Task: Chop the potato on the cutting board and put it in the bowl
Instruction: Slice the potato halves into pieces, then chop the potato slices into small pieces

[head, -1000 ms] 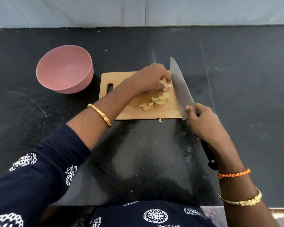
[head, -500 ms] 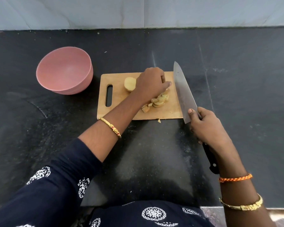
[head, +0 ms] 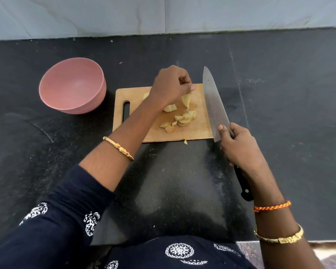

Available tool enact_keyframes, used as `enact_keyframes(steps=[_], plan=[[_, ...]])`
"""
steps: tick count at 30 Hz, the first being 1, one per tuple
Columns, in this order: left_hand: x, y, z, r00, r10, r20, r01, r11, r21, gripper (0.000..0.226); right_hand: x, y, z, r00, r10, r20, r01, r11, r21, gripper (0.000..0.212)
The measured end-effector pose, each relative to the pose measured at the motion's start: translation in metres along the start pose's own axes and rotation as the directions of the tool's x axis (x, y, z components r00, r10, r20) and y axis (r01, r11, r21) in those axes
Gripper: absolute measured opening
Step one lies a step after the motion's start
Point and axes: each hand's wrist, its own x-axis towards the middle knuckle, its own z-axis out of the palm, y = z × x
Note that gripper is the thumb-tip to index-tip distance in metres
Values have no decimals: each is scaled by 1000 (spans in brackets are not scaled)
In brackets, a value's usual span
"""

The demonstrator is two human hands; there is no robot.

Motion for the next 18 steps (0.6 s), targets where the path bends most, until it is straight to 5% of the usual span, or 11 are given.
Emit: enact_keyframes(steps=[8, 18], plan=[[-21, -7, 8, 992, 86, -96, -90, 995, -46, 5, -3, -1, 1, 1000, -21, -7, 21, 1000, 9, 40], [-32, -16, 10, 997, 77, 32, -82, 980, 182, 36, -10, -2, 5, 1000, -12, 19, 12, 1000, 12, 39]])
